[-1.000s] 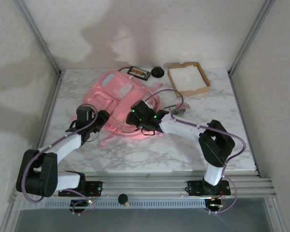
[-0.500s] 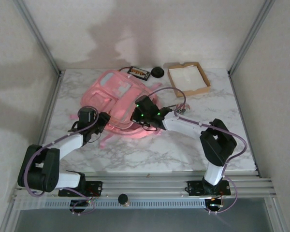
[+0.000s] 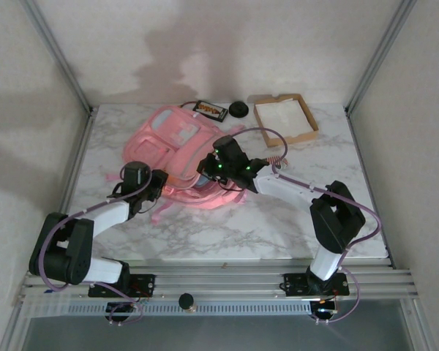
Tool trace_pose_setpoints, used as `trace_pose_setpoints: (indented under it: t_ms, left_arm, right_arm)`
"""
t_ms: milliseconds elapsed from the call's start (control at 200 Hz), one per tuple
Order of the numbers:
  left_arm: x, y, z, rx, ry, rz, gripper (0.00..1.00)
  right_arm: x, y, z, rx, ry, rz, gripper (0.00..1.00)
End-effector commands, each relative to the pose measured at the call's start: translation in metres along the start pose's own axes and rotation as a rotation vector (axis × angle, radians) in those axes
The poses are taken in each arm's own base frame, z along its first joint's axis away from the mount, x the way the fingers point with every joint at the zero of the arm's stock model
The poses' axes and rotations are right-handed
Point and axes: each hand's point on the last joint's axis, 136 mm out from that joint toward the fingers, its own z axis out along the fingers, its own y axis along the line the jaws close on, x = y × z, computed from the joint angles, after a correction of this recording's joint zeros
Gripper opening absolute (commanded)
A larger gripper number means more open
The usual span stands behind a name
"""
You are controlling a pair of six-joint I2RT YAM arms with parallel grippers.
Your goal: Pack books, pencil case, and school supplies into a backpack
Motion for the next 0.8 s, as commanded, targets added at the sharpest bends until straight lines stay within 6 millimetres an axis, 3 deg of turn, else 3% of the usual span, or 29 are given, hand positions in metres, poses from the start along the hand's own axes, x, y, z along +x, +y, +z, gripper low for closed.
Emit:
trace_pose_setpoints:
  t_ms: [0,245,340,376,406,551,796]
  left_arm:
    - [0.002,-0.026,0.0,0.111,-0.003,-0.089,0.25]
    - [0.009,-0.038,0.003,0.158,0.034,-0.131,0.02]
    - [0.012,-0.037,0.001,0.17,0.038,-0.153,0.0]
    - [0.013,-0.037,0.0,0.175,0.04,-0.162,0.0]
    - [0.013,-0.036,-0.001,0.177,0.038,-0.172,0.0]
    - [0.014,-0.042,-0.006,0.209,0.043,-0.205,0.0]
    - [0.015,-0.047,-0.01,0.22,0.037,-0.233,0.0]
  right_arm:
    - [-0.015,0.04,-0.015,-0.144,-0.045,-0.021,0.0]
    - [-0.016,0.018,-0.014,-0.069,-0.067,-0.028,0.0]
    - [-0.015,0.006,-0.012,-0.02,-0.074,-0.037,0.13]
    - [-0.015,0.0,-0.013,0.006,-0.079,-0.044,0.23]
    - [-0.016,-0.004,-0.016,0.033,-0.092,-0.053,0.33]
    - [-0.013,-0.016,-0.034,0.14,-0.121,-0.103,0.56]
    - [0.015,-0.029,-0.071,0.332,-0.145,-0.179,0.8]
